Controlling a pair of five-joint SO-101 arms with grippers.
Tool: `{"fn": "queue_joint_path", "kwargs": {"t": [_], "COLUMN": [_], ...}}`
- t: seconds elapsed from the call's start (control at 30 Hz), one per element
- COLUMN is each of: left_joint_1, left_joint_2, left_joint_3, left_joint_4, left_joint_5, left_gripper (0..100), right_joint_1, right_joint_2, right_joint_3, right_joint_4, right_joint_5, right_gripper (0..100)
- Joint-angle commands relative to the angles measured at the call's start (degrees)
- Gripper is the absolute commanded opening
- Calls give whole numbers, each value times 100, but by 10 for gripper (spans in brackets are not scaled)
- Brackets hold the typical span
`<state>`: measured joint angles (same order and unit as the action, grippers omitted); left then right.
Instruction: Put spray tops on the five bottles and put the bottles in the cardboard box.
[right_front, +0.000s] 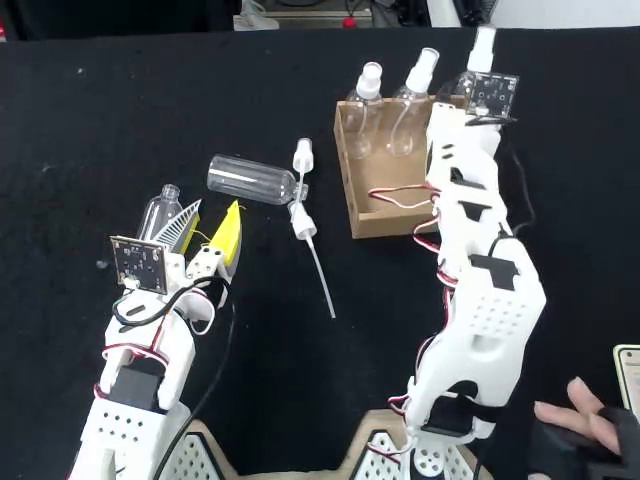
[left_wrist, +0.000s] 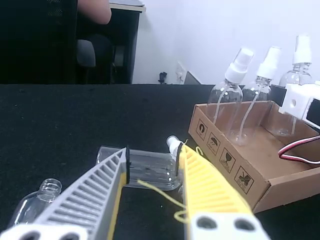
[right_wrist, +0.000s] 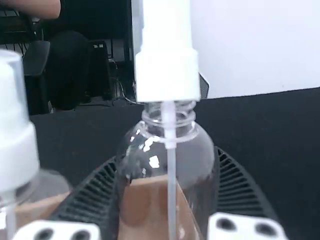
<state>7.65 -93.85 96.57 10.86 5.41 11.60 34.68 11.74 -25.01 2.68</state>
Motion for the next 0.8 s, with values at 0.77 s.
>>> {"fn": "queue_joint_path", "kwargs": {"t": [0.77], "left_joint_1": [31], "left_joint_2": [-53], "left_joint_3": [127], "left_joint_4": [-88], "left_joint_5": [-70], "left_gripper": [166], "right_joint_1": [62], "right_joint_2": [593], "right_joint_3": [-822], "right_joint_4": [-141], "right_joint_5": [35], "right_gripper": [188]}}
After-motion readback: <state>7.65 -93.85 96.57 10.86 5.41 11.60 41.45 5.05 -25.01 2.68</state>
